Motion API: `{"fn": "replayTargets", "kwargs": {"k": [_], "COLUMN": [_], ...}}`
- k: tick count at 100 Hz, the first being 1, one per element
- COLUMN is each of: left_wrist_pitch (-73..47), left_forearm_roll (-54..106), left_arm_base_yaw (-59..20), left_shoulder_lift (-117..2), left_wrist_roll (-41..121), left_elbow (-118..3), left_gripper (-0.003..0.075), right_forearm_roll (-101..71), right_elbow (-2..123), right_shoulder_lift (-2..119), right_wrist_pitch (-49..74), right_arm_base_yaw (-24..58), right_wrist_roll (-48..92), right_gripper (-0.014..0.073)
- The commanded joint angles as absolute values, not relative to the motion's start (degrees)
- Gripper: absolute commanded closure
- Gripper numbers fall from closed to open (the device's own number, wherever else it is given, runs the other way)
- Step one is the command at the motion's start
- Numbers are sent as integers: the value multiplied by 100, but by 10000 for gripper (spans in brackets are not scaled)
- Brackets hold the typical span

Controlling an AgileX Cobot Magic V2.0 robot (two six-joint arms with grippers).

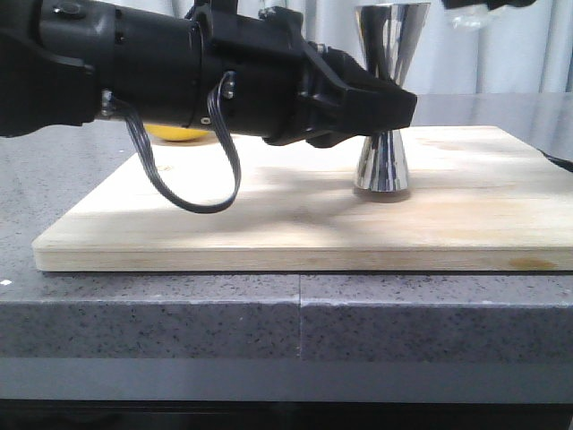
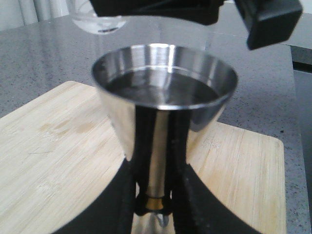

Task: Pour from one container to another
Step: 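Tilt the beaker upright and lower it onto the board with the right gripper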

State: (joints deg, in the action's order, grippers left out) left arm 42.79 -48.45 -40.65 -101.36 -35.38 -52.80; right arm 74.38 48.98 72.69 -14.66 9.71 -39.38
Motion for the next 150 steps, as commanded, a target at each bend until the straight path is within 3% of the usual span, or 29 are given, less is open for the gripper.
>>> {"fn": "replayTargets", "kwargs": {"k": [1,21,51,108,150], "left_wrist_pitch": [4709,4709,4709,4709,4709], "left_forearm_roll": [-4628,-4628,-4628,-4628,-4628], "left_arm_base_yaw": [-4041,-4041,-4041,-4041,-4041], "left_shoulder_lift": [-9820,-9820,-9820,-9820,-9820], "left_wrist_roll": [-3574,-3574,-3583,-3583,-3583], "left_elbow": [-5445,-5445,-5445,-5445,-5445], "left_gripper": [741,741,741,741,741], "right_forearm_roll": [7165,6821,5997,5025,4915], "right_elbow": [5092,5092,5092,5092,5092], "right_shoulder_lift": [7359,7763,8436,9532,9899], "right_wrist_pitch": [-1541,-1789,-3271,-4437,-4640], "right_arm_base_yaw": [929,736,-63,-95,-121], "right_wrist_roll": [-3965,-3965,-3954,-2624,-2537], "right_gripper": [343,343,343,343,343]}}
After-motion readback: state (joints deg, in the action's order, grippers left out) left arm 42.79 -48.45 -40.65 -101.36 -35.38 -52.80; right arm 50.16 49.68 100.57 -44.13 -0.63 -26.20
